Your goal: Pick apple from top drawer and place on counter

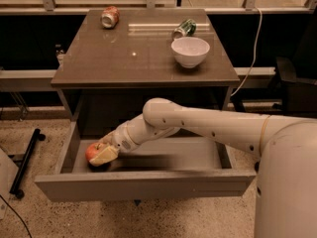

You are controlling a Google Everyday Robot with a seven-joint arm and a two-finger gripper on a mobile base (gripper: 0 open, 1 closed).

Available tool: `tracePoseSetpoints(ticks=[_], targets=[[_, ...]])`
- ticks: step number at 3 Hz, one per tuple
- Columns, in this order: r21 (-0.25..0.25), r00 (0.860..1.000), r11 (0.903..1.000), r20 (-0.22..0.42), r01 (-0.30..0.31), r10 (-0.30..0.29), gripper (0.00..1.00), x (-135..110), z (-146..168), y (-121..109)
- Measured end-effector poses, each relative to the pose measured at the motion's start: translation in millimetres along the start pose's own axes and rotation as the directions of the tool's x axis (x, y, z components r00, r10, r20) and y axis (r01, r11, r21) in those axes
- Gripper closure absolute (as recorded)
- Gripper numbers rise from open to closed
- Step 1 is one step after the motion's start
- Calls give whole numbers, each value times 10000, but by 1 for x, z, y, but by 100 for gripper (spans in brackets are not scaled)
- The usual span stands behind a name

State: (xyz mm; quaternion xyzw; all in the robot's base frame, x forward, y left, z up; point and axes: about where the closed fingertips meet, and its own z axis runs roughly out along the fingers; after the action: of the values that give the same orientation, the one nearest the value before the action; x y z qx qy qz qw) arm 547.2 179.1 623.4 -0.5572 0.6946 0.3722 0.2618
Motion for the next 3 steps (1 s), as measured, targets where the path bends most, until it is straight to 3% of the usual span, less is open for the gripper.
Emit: tracePoseSetpoints(ticks=[1, 2, 3], targets=[[93, 9997, 9997, 56, -221, 220, 100, 2, -14, -1], [222, 9990, 9997, 423, 119, -129, 100, -13, -52, 5], [512, 9924, 9966, 1013, 653, -702, 100, -39, -119, 18]])
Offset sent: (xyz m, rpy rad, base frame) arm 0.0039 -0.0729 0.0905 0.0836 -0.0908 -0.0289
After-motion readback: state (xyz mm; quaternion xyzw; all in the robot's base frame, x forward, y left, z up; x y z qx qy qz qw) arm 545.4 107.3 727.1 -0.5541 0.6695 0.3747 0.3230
